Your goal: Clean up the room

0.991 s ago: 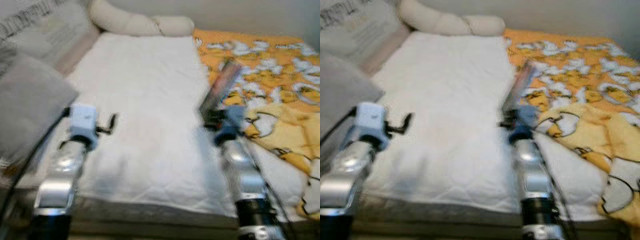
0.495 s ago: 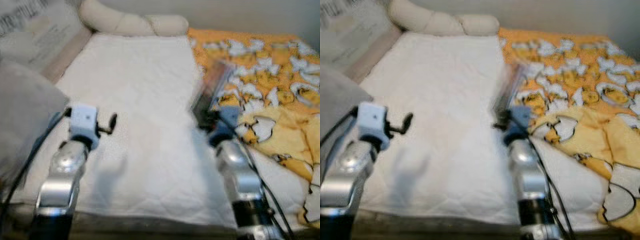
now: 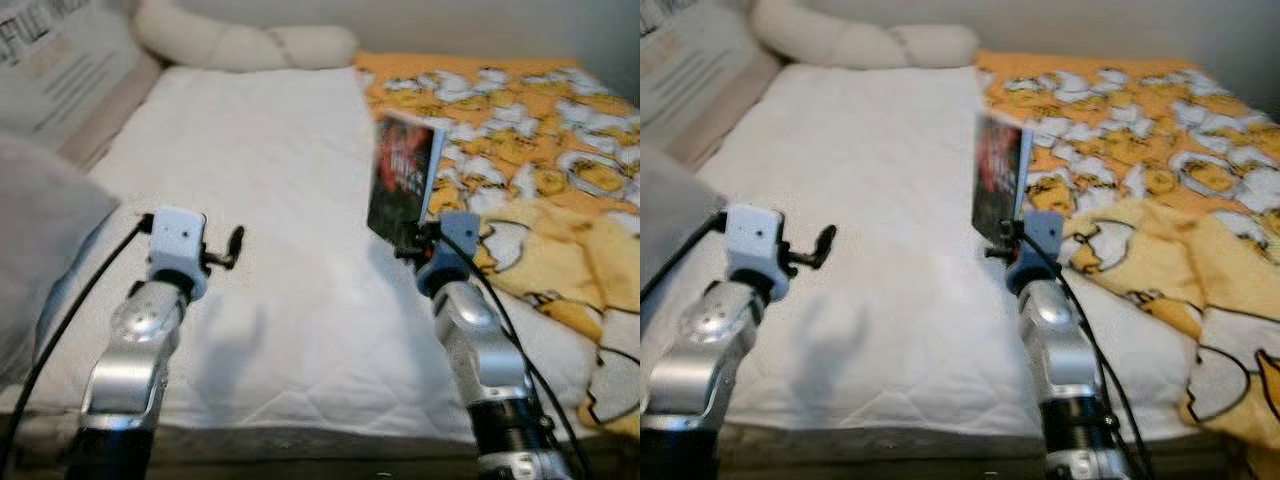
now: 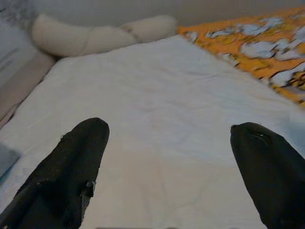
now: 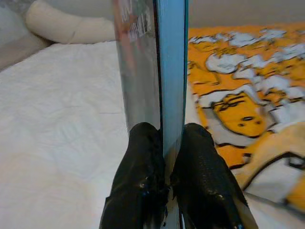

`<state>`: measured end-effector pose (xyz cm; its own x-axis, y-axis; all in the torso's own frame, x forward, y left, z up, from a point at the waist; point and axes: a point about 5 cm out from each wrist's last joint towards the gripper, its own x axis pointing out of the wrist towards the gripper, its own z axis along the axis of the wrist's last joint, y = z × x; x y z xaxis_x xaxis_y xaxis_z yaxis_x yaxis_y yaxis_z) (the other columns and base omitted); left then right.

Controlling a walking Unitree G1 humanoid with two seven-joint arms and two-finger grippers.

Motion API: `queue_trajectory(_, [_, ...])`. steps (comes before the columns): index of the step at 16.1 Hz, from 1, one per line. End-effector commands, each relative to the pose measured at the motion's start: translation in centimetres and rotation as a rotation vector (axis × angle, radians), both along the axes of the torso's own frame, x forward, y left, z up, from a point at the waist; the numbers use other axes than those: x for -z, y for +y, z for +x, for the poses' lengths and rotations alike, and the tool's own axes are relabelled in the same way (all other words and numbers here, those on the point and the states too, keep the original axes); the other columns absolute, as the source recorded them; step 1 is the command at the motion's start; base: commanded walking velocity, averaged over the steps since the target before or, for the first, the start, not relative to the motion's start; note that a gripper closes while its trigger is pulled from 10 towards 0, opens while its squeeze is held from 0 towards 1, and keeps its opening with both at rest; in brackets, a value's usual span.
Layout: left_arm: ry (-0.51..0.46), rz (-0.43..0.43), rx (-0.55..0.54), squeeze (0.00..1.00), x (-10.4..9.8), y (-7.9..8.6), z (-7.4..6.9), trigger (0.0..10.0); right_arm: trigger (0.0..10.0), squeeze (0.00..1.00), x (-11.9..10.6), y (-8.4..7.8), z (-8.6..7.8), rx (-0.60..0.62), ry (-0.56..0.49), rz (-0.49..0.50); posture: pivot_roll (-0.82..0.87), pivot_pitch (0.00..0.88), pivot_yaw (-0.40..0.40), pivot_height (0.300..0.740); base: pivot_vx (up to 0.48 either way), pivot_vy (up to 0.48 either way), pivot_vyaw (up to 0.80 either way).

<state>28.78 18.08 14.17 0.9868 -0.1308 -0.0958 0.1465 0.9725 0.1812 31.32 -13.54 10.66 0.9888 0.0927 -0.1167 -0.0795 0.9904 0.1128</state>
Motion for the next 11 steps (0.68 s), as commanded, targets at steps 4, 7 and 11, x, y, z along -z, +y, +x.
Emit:
queue_trajectory(4, [-0.004, 0.014, -0.018, 0.0, -0.17, 0.58, 0.0, 10.0, 10.0, 0.0, -0.96, 0.37, 0.22, -0.006, -0.041, 0.015, -0.02, 0.0, -0.013, 0.74, 0.0, 0.371, 0.0])
queue_trajectory(7, [-0.003, 0.016, -0.019, 0.0, -0.16, 0.61, 0.03, 10.0, 10.0, 0.0, -0.97, 0.4, 0.22, -0.007, -0.041, 0.017, -0.02, 0.0, -0.012, 0.74, 0.0, 0.38, 0.0])
queue_trajectory(11, [-0.003, 0.017, -0.021, 0.0, -0.17, 0.63, 0.04, 10.0, 10.0, 0.0, -0.98, 0.38, 0.21, -0.008, -0.041, 0.018, -0.02, 0.0, -0.012, 0.74, 0.0, 0.38, 0.0])
